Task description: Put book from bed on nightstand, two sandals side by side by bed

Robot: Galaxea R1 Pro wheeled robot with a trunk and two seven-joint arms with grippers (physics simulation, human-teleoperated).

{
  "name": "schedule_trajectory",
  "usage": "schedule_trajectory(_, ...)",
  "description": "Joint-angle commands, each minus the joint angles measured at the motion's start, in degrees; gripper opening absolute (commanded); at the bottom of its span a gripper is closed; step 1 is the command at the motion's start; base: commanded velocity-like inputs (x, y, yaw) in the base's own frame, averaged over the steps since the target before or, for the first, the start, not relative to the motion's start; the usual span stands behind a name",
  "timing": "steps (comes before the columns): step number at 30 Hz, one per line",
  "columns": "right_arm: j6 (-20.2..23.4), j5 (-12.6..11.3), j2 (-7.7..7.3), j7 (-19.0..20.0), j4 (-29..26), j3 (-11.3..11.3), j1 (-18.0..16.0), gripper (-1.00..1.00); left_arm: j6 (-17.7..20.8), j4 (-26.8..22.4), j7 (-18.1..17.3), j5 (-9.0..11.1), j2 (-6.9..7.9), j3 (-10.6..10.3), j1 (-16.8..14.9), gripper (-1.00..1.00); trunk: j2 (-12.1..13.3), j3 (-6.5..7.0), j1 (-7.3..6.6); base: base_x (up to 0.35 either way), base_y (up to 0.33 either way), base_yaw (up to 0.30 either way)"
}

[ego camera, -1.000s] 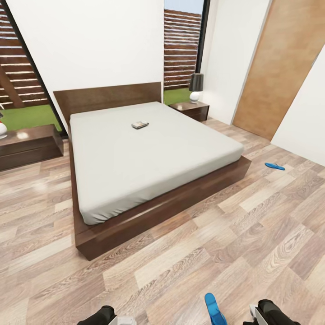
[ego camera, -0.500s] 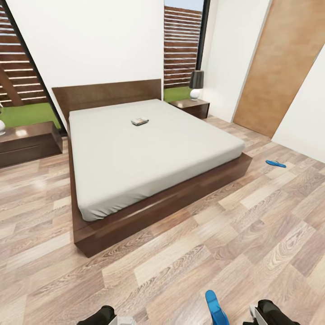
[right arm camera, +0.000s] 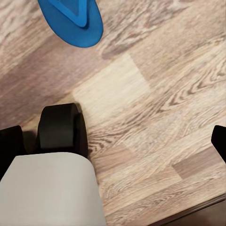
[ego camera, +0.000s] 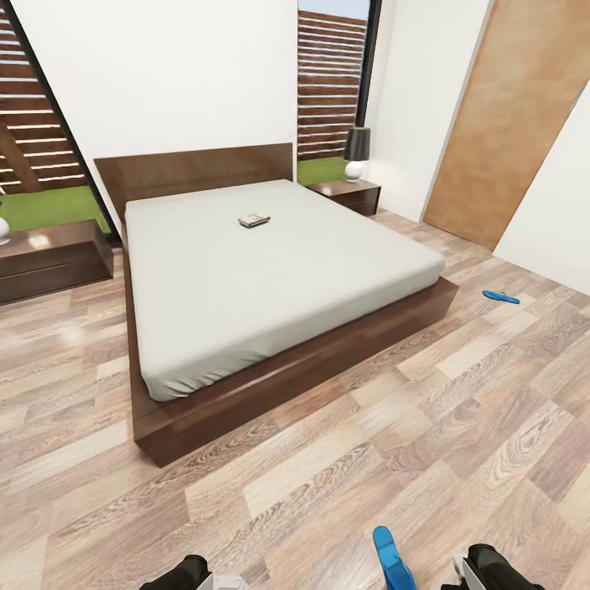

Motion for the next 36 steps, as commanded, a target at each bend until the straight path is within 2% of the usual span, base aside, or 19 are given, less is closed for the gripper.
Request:
schedule_trajectory(1, 0.25, 0.09, 0.0, 0.21, -0.09, -0.33, 0.02, 1.0, 0.3, -0.11, -0.01, -0.04, 0.0, -0.02, 0.0, 1.0, -0.02, -0.04, -0.01, 0.0, 0.0, 0.0)
schedule_trajectory(19, 0.48, 0.13, -0.17, 0.2, -0.09, -0.54, 0.02, 1.0, 0.54, -0.11, 0.07, -0.04, -0.1, 0.27, 0.0, 1.0, -0.02, -0.05, -0.01, 0.0, 0.0, 0.0)
schedule_trajectory(28, 5.07, 0.08, 0.05, 0.14, -0.24, -0.55, -1.37, 1.0, 0.93, -0.06, 0.1, 0.02, -0.16, 0.3, 0.0, 1.0, -0.02, -0.05, -0.01, 0.0, 0.0, 0.0)
schedule_trajectory(36, 6.76, 0.17, 0.54, 0.06, -0.34, -0.39, -3.06, 1.0, 1.01, -0.03, 0.1, 0.07, -0.16, 0.32, 0.0, 1.0, -0.02, -0.05, -0.01, 0.0, 0.0, 0.0)
